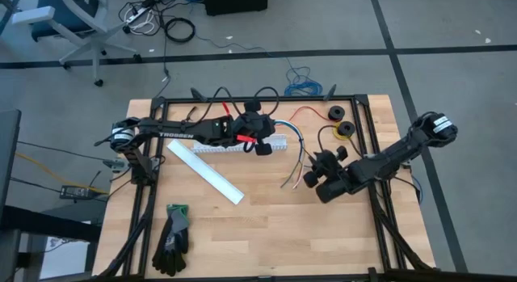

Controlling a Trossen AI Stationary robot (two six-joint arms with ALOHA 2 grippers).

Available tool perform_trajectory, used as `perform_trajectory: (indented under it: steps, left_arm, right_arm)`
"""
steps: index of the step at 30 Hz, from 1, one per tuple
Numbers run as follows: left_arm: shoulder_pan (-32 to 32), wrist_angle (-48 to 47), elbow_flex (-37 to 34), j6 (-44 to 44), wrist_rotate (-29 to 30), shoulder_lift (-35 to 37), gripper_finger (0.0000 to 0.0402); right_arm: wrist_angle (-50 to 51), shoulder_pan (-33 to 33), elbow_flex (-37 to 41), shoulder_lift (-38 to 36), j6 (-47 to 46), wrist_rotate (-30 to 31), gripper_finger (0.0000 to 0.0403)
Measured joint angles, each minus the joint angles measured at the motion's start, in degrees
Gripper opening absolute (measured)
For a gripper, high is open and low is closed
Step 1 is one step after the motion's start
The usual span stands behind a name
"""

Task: Ziptie cables
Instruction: Put the zip tied cables into the white cable duct

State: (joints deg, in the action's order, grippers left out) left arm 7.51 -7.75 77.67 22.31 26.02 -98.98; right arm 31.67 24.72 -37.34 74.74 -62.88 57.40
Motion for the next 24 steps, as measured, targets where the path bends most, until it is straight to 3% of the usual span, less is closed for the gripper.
perform_trajectory:
  steps: [4, 12, 15, 20, 24]
  left_arm:
    - [0.0, -1.2, 0.0, 0.2, 0.0, 0.0, 0.0036]
    - [0.0, -2.3, 0.0, 1.7, -0.1, 0.0, 0.0033]
    - [0.0, -0.8, 0.0, 2.6, 0.1, 0.0, 0.0033]
    - [0.0, 2.6, 0.3, 3.0, 0.0, 0.0, 0.0033]
    - [0.0, 1.9, 1.6, 3.0, 0.1, 0.0, 0.0033]
  right_arm:
    - [0.2, -2.7, 0.0, -0.6, 2.2, -5.5, 0.0147]
    - [-0.4, -7.0, 0.0, -7.8, 6.7, -8.1, 0.0240]
    - [-4.9, -9.8, 0.0, -10.5, 11.8, -10.0, 0.0267]
    - [-18.0, -16.7, -0.1, -10.3, 25.3, -19.5, 0.0286]
    - [-18.3, -22.2, 0.0, -8.7, 26.8, -19.8, 0.0281]
